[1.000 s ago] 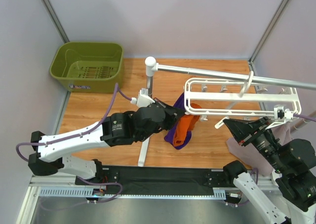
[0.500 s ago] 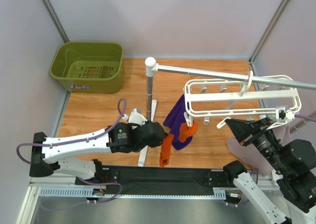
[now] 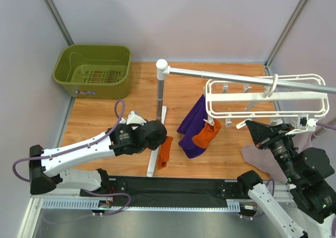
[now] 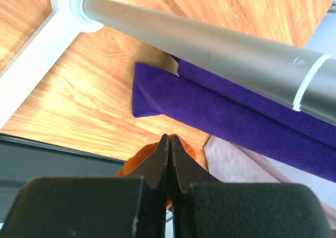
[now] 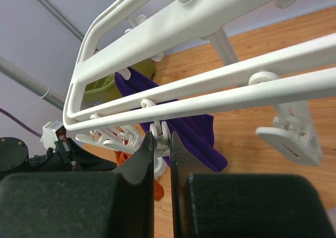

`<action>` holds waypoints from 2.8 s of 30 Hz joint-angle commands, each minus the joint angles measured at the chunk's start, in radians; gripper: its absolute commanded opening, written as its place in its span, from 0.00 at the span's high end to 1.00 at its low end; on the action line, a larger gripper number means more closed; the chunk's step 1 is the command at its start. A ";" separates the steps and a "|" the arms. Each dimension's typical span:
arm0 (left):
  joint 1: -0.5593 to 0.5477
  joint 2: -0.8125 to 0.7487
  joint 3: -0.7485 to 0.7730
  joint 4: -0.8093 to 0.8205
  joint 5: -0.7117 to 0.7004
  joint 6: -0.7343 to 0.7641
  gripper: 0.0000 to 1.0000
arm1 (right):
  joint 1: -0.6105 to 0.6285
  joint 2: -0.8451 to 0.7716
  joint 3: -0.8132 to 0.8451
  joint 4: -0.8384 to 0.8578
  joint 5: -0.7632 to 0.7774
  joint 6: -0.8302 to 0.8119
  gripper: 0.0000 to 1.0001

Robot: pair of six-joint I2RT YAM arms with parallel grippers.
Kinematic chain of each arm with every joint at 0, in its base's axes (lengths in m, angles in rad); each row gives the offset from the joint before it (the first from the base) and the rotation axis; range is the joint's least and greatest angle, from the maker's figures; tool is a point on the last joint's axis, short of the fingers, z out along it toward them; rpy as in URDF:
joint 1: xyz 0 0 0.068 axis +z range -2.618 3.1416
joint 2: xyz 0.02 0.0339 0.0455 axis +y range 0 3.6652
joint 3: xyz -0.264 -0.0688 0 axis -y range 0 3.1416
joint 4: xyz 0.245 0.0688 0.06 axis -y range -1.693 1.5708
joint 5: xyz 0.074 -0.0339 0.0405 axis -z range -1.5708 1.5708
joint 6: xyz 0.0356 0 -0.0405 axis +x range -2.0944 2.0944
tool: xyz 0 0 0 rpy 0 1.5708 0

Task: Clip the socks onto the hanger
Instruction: Place the sock at the center of the board.

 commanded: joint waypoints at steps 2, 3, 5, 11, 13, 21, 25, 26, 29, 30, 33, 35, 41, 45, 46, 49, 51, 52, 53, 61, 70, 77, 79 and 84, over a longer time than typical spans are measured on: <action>0.039 -0.008 -0.004 0.006 0.097 0.007 1.00 | 0.001 0.030 -0.053 -0.013 0.073 0.009 1.00; 0.046 0.001 -0.006 0.017 0.122 -0.016 1.00 | 0.003 0.037 -0.053 -0.005 0.075 0.005 1.00; 0.059 0.027 -0.018 0.037 0.200 -0.050 1.00 | 0.001 0.053 -0.052 0.013 0.070 -0.002 1.00; 0.062 0.110 0.096 0.093 0.292 -0.056 1.00 | 0.003 0.067 -0.013 -0.007 0.020 -0.046 1.00; 0.059 0.145 0.167 0.008 0.288 -0.006 1.00 | 0.001 0.074 0.016 -0.030 0.006 -0.060 1.00; 0.065 0.132 0.232 0.102 0.395 -0.091 1.00 | 0.001 0.090 0.057 -0.065 -0.085 -0.074 1.00; 0.077 0.127 0.195 0.214 0.496 -0.206 1.00 | 0.003 0.105 0.070 -0.067 -0.140 -0.083 1.00; 0.080 0.128 0.209 0.224 0.501 -0.226 1.00 | 0.001 0.105 0.071 -0.064 -0.152 -0.090 1.00; 0.082 0.122 0.233 0.215 0.469 -0.336 1.00 | 0.003 0.107 0.070 -0.059 -0.169 -0.112 1.00; 0.086 0.128 0.246 0.209 0.466 -0.358 1.00 | 0.003 0.108 0.070 -0.059 -0.171 -0.115 1.00; 0.100 0.180 0.347 0.136 0.437 -0.369 1.00 | 0.003 0.110 0.068 -0.057 -0.175 -0.123 1.00; 0.108 0.217 0.422 0.065 0.444 -0.360 1.00 | 0.003 0.110 0.067 -0.053 -0.183 -0.121 1.00; 0.109 0.219 0.413 0.023 0.400 -0.283 1.00 | 0.001 0.111 0.071 -0.056 -0.174 -0.124 1.00; 0.102 0.219 0.335 0.062 0.345 -0.121 1.00 | 0.003 0.108 0.074 -0.057 -0.166 -0.127 1.00; 0.097 0.225 0.335 0.018 0.326 -0.085 1.00 | 0.003 0.105 0.071 -0.056 -0.168 -0.127 1.00; 0.092 0.233 0.306 -0.046 0.296 0.058 1.00 | 0.003 0.107 0.067 -0.057 -0.161 -0.132 1.00; 0.086 0.227 0.246 -0.053 0.301 0.110 1.00 | 0.001 0.103 0.063 -0.054 -0.155 -0.132 1.00; 0.080 0.221 0.217 -0.026 0.288 0.160 1.00 | 0.001 0.105 0.063 -0.054 -0.155 -0.132 1.00; 0.077 0.205 0.188 -0.020 0.285 0.179 1.00 | 0.003 0.105 0.065 -0.054 -0.154 -0.132 1.00; 0.063 0.180 -0.133 0.215 0.200 0.180 0.96 | 0.003 0.094 0.062 -0.077 -0.143 -0.137 1.00; 0.066 0.337 -0.086 0.261 0.292 0.283 0.50 | 0.001 0.074 0.042 -0.085 -0.143 -0.137 1.00; 0.069 0.316 -0.014 0.111 0.297 0.579 0.48 | 0.003 0.073 0.034 -0.084 -0.152 -0.147 1.00; 0.065 0.299 0.002 0.100 0.312 0.780 0.49 | 0.003 0.071 0.033 -0.082 -0.155 -0.150 1.00; 0.056 0.225 0.009 0.004 0.334 1.093 0.49 | 0.001 0.064 0.017 -0.079 -0.160 -0.152 1.00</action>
